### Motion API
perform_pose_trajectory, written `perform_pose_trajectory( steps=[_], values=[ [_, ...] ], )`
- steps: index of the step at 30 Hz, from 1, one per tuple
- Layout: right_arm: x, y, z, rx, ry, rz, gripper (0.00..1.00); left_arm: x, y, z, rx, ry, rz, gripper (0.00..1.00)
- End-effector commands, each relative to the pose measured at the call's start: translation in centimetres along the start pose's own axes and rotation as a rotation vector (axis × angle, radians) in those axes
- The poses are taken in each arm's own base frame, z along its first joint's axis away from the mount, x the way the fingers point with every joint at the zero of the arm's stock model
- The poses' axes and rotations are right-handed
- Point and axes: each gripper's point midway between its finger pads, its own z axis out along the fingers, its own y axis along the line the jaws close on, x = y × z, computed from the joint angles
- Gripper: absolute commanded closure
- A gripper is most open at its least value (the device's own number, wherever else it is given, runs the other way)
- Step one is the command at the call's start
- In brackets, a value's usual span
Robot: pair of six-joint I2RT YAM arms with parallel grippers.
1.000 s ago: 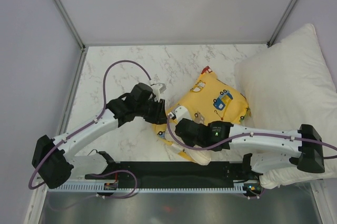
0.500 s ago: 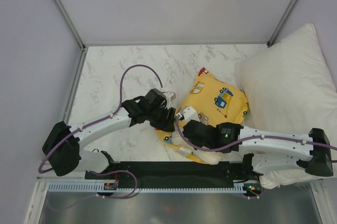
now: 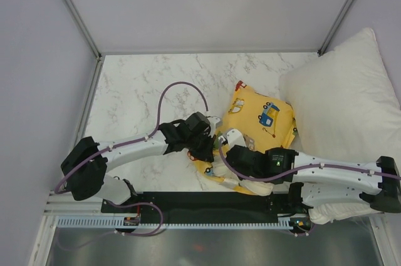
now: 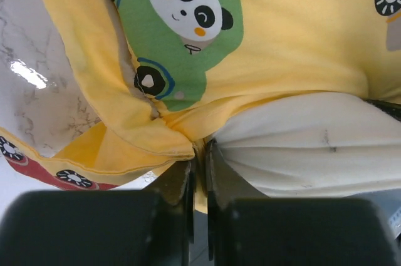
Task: Remove the pillowcase from the pillow
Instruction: Expand the opening of the pillowcase
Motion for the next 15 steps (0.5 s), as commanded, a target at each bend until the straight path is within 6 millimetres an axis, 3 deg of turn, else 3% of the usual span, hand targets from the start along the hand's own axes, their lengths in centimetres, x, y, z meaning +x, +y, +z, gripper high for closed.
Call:
perform_pose_trajectory(
  steps=[1,8,12,15],
  values=[
    [-3.5,-1.4,-1.0,0.06,-0.166,0.125,1.0,2.4,1.2,0.8,-0.061,0.071,0.016,0.98],
    [-3.9,-5.2,-1.3,0.189,-0.213,0.189,1.0,2.0,3.7,-1.0,-0.175,-0.079,-0.043,0.98],
    [-5.7,-9.1,-2.3,0.292,-0.29,0.285,1.0,-0.2,3.1,-2.9,-0.113,-0.312,-0.057,0.98],
    [-6.6,-11.5,-2.3,0.353,-0.31,0.321,1.0,-0.4,3.1,-3.9,-0.102,-0.367,-0.046,0.98]
  ],
)
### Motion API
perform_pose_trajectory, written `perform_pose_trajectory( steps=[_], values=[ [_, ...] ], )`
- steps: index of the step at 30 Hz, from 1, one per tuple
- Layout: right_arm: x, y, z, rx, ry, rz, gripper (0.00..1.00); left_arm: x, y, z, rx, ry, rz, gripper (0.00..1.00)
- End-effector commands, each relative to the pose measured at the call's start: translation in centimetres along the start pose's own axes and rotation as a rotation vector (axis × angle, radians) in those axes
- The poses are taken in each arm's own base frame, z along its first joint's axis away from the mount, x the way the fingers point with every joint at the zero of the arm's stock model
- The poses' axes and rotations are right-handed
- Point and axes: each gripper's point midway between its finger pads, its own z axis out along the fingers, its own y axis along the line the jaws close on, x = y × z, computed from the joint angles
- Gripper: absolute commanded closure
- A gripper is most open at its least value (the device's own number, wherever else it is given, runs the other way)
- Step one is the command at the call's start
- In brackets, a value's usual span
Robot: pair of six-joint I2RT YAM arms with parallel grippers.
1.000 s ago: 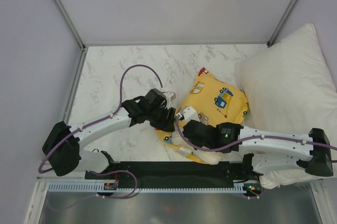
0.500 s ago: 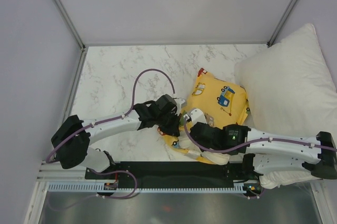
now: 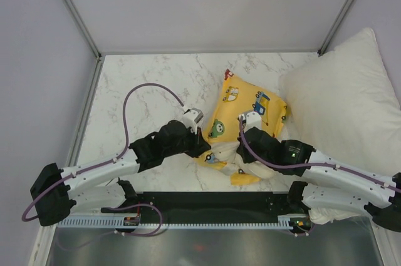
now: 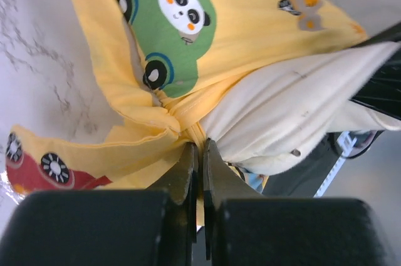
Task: Remove the pillowcase from the pillow
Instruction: Expand the opening of the pillowcase
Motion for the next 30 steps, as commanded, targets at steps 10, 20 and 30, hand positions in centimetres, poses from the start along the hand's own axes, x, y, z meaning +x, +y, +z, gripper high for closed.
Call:
perform_pose_trajectory(
  steps=[10,20,30],
  values=[
    [-6.3,-11.3,-0.1,0.36,-0.183,0.139,1.0,5.0,4.5,-1.0,-0.118,0.049,0.014,0.98],
    [-6.7,-12.2,2.4,0.287,-0.153,0.202,1.0,3.4,3.3,-1.4,-0.062,-0.016,0.028,0.98],
    [-5.0,-11.3,1.9,0.216,-0.126,0.18,1.0,-6.8,-2.8,1.3,0.069,-0.247,-0.094,0.39]
  ],
)
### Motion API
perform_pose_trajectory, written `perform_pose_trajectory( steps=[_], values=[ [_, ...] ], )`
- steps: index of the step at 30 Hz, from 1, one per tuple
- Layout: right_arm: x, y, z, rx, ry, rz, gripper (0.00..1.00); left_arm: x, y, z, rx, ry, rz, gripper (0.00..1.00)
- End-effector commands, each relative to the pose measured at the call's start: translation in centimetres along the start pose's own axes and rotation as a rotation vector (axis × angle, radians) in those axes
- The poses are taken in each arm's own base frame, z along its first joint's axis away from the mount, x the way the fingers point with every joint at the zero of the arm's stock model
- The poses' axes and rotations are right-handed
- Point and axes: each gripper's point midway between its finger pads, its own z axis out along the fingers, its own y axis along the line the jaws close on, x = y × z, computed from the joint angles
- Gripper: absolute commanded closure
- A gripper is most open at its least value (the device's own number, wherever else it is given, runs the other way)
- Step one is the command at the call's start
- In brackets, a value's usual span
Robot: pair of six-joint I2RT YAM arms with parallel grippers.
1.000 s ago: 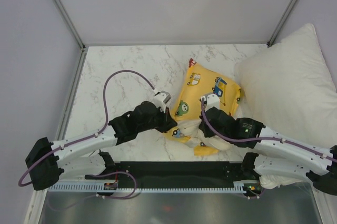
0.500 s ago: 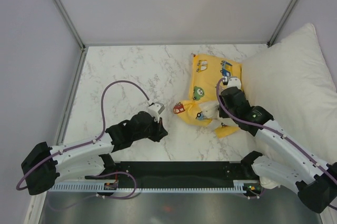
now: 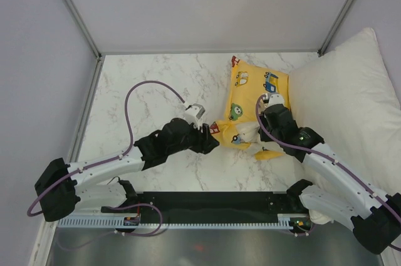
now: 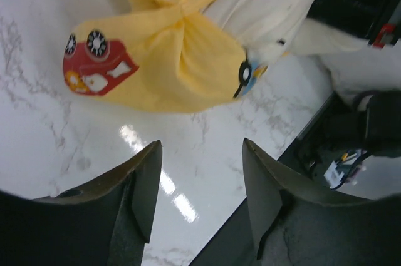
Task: Remove the pillowcase from the pillow
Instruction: Expand the opening of the pillowcase
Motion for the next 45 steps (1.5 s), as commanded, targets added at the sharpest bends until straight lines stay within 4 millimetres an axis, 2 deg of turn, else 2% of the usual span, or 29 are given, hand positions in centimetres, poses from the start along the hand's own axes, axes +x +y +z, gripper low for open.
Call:
perform_pose_trajectory(
  steps=[1,6,7,13,18,19,20,22,23,32,33,36,37,38,41,45],
  values=[
    [-1.2,0.1,-1.0,-0.021,-0.064,0.04,1.0,-5.8,-3.7,1.8,0.092,-0.159,-0.089,0.38],
    [-1.2,-0.1,-1.8,-0.027,-0.076,0.042,1.0,-5.7,-4.5,4.9,0.088,-0.097,-0.13,0.34],
    [-1.2,-0.1,-1.8,-0.027,-0.076,0.042,1.0,-4.9,-4.9,5.8,0.108,-0.056,-0.136,0.33],
    [-1.2,0.1,-2.2,-0.05,-0.084,0.05,1.0,-4.6,-5.3,7.5,0.132,-0.053,-0.159,0.29],
    [-0.9,-0.1,-2.1,-0.042,-0.079,0.044,1.0,-3.1,-5.5,8.8,0.159,0.01,-0.162,0.29],
    [-1.0,-0.1,-2.1,-0.041,-0.081,0.046,1.0,-2.7,-5.5,8.9,0.16,0.02,-0.162,0.33],
    [-1.1,-0.1,-2.0,-0.037,-0.083,0.048,1.0,-2.3,-5.3,9.1,0.158,0.031,-0.156,0.59],
    [-1.3,-0.7,-1.9,-0.002,-0.091,0.045,1.0,-1.0,-4.7,9.0,0.15,0.058,-0.154,0.82],
    [-1.3,-0.9,-1.7,0.014,-0.088,0.043,1.0,-0.6,-4.5,8.8,0.149,0.068,-0.15,0.98],
    [-2.6,-3.0,-0.3,0.12,-0.086,0.057,1.0,3.8,0.0,5.9,0.067,0.096,-0.126,0.98],
    [-2.8,-3.3,-0.1,0.124,-0.089,0.065,1.0,4.9,0.7,5.5,0.053,0.116,-0.125,0.98],
    [-3.4,-4.6,0.3,0.142,-0.086,0.09,1.0,5.7,1.4,4.9,0.046,0.121,-0.132,0.98],
    [-3.4,-4.9,0.4,0.144,-0.083,0.094,1.0,6.5,2.0,4.6,0.037,0.133,-0.137,0.98],
    [-3.5,-5.8,0.6,0.162,-0.076,0.108,1.0,6.6,2.1,4.4,0.038,0.128,-0.141,0.98],
    [-3.5,-6.5,1.2,0.163,-0.058,0.121,1.0,7.3,2.8,3.9,0.032,0.133,-0.142,0.98],
    [-3.4,-5.1,1.9,0.081,-0.037,0.102,1.0,6.9,1.7,3.8,0.088,0.131,-0.124,0.98]
  ],
)
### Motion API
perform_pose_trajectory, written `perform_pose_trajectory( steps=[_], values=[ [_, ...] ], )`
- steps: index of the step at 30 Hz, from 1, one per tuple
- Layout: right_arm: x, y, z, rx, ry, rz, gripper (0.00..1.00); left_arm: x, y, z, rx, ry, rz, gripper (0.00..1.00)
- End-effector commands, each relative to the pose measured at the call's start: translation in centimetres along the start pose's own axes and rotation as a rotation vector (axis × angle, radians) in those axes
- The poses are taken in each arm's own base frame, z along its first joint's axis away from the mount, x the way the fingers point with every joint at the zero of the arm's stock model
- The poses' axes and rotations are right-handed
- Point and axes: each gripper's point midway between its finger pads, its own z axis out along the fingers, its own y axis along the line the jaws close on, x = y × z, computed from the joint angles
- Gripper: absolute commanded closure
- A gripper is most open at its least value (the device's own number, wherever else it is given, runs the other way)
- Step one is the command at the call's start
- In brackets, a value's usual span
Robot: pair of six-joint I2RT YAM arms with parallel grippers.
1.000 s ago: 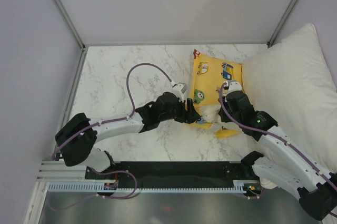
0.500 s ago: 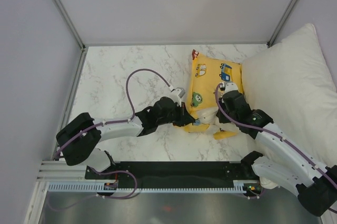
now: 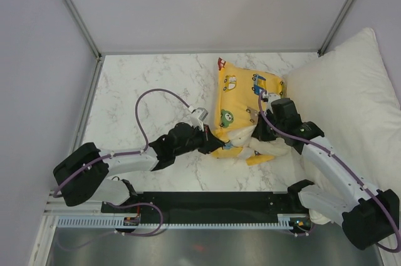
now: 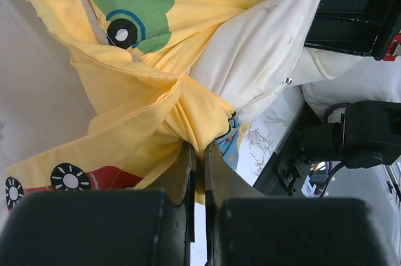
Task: Remove the pillowcase from the pillow
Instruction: Expand the opening of the pillowcase
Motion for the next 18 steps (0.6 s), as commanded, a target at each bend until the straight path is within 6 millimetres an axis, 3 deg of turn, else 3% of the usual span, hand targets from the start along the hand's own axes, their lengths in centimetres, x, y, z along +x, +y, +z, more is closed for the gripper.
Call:
perform_pose_trajectory(
  steps=[1,3,4,6,8,9,12,15,17,18],
  values=[
    [-5.4,-5.0,-1.1,0.215,-0.192,-0.004,1.0,4.3,2.4,-1.6,-0.056,0.175,0.022,0.98],
    [-6.2,-3.1,-1.8,0.128,-0.227,-0.049,0.91,3.4,0.5,-0.7,0.016,0.184,0.03,0.98],
    [-6.7,-1.1,-2.9,0.041,-0.255,-0.105,0.74,3.0,-0.1,-0.3,0.037,0.182,0.047,0.98],
    [-8.2,1.2,-5.3,-0.046,-0.314,-0.166,0.56,1.9,-1.5,0.5,0.075,0.178,0.068,0.98],
    [-8.7,3.6,-7.7,-0.144,-0.345,-0.238,0.36,1.7,-1.5,0.8,0.07,0.192,0.087,0.98],
    [-10.0,4.8,-9.5,-0.18,-0.386,-0.273,0.32,1.2,-2.1,0.9,0.084,0.191,0.097,0.98],
    [-10.7,7.6,-12.0,-0.287,-0.405,-0.363,0.12,1.1,-2.1,0.5,0.078,0.205,0.12,0.98],
    [-10.0,9.3,-11.5,-0.34,-0.362,-0.43,0.08,1.0,-2.2,0.0,0.076,0.204,0.133,0.98],
    [-8.9,11.0,-10.3,-0.389,-0.316,-0.466,0.07,0.9,-2.2,-0.2,0.078,0.203,0.14,0.98],
    [-8.3,10.9,-9.2,-0.371,-0.295,-0.473,0.07,0.8,-2.5,-0.3,0.085,0.202,0.142,0.98]
  ],
)
